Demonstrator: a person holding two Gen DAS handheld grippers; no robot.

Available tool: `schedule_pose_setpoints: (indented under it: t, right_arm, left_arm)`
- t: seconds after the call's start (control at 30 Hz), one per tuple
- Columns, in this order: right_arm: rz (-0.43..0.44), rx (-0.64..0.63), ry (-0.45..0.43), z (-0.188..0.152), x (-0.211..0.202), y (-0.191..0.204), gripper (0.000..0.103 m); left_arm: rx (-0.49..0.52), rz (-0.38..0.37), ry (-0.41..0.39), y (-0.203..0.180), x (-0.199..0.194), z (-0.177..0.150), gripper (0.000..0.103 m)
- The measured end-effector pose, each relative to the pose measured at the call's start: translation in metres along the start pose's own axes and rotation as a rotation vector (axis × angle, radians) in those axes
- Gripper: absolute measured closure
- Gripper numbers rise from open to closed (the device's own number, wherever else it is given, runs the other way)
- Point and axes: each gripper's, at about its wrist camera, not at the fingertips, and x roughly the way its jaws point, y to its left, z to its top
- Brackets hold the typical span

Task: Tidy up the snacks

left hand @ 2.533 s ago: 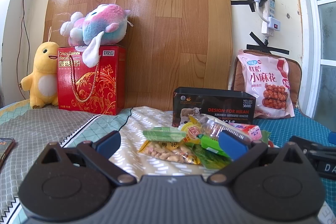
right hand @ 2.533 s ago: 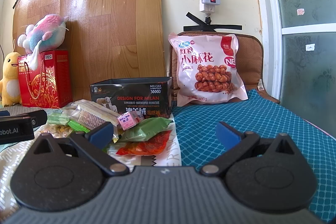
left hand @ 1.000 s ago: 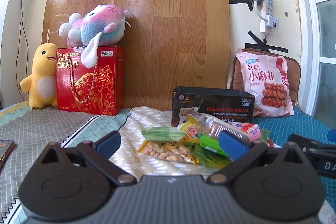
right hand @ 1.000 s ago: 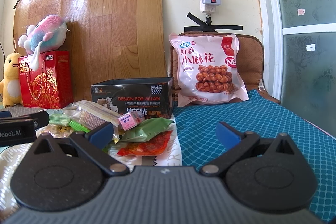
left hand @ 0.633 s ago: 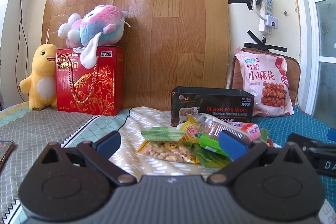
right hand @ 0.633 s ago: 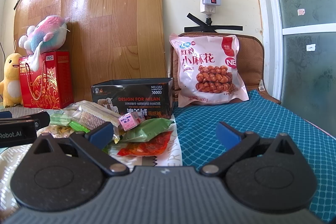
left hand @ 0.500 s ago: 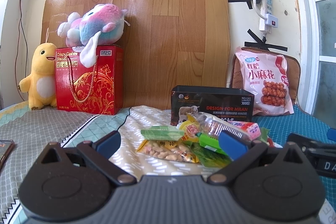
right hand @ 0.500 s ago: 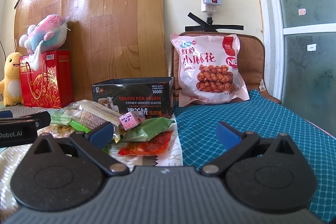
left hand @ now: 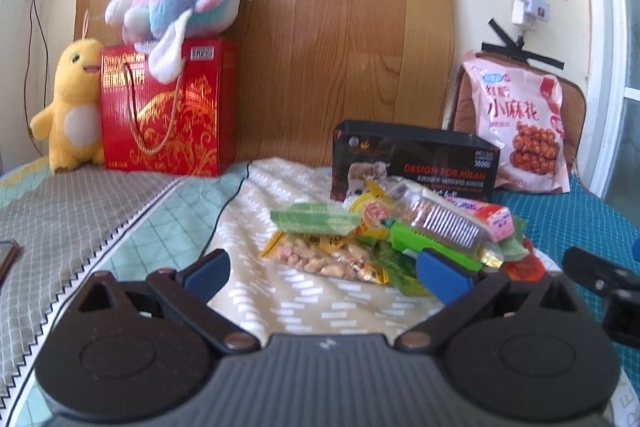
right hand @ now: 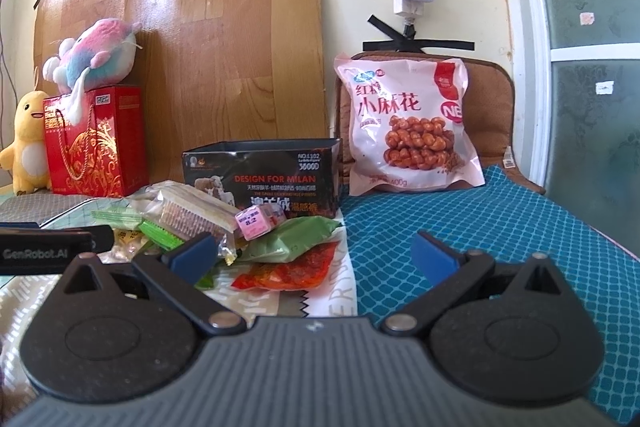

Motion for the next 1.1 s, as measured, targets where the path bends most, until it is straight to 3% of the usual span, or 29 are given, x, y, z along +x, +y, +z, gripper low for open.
schedule_pose_setpoints:
  t: [0.1, 0.23, 0.5, 0.67, 0.77, 0.93, 1.1]
  right_arm:
    - [0.024, -0.001, 0.021, 0.001, 0.001, 0.000, 0.000]
    - [0.069, -0.012, 0.042, 0.003, 0.002, 0.003, 0.008]
    - [0.198, -0.113, 0.094, 0.013, 0.008, 0.018, 0.054]
    - [0.303, -0.132, 0.187, 0.014, 0.019, 0.023, 0.074]
    - [0.327, -0.151, 0.197, 0.017, 0.022, 0.026, 0.074]
    - [0.330, -0.160, 0.208, 0.025, 0.032, 0.024, 0.074]
    - [0.364, -0.046, 0.260, 0.034, 0.050, 0.007, 0.073]
  left_arm:
    - [-0.024, 0.001, 0.048, 0.005, 0.008, 0.002, 0.000]
    - [-0.055, 0.005, 0.086, 0.011, 0.015, 0.003, 0.000]
    - [-0.034, 0.013, 0.123, 0.008, 0.023, 0.007, 0.000]
    - [-0.028, -0.024, 0.104, 0.015, 0.018, 0.021, 0.000]
    - [-0.083, -0.111, 0.106, 0.028, 0.018, 0.039, 0.001]
    - [-0.099, -0.201, 0.147, 0.035, 0.030, 0.058, 0.014]
    - [-0.129, -0.306, 0.191, 0.034, 0.045, 0.075, 0.018]
